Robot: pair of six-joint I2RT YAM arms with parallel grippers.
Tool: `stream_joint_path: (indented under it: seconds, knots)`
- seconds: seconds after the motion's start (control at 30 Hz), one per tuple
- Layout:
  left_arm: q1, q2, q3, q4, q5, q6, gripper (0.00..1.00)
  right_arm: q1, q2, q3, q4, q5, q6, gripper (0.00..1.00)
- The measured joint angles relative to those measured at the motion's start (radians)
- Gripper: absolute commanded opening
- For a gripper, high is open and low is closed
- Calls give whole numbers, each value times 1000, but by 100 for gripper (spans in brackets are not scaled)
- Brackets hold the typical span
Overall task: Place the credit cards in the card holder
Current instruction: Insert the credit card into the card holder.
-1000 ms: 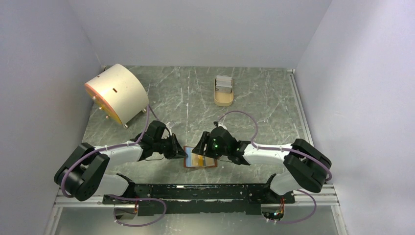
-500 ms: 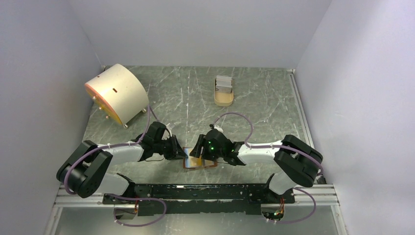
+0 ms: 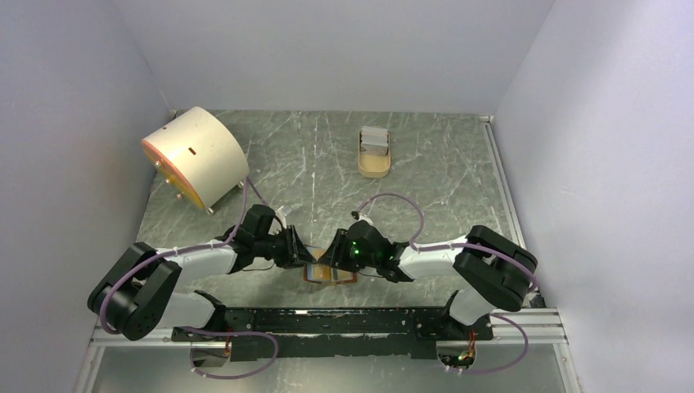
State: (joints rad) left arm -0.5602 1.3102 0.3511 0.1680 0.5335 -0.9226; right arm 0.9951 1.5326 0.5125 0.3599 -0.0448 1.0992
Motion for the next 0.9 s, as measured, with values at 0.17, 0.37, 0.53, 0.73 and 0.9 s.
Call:
stream_joint_path:
  seconds: [0.17, 0.37, 0.53, 0.73, 0.9]
  knots:
    - [0, 0, 0, 29, 22, -11, 30, 0, 0, -32, 53, -8, 4, 35]
    - [0, -3, 0, 29, 26, -13, 31, 0, 11, -60, 106, -23, 21, 34]
    - [0, -36, -2, 26, 27, -18, 24, 0, 7, -58, 92, -19, 14, 42]
    - [0, -68, -2, 13, 24, -15, 9, 0, -44, -39, 2, 7, -36, 39]
    - [-1, -69, -2, 11, 26, -14, 9, 0, -58, -34, -34, 23, -76, 34]
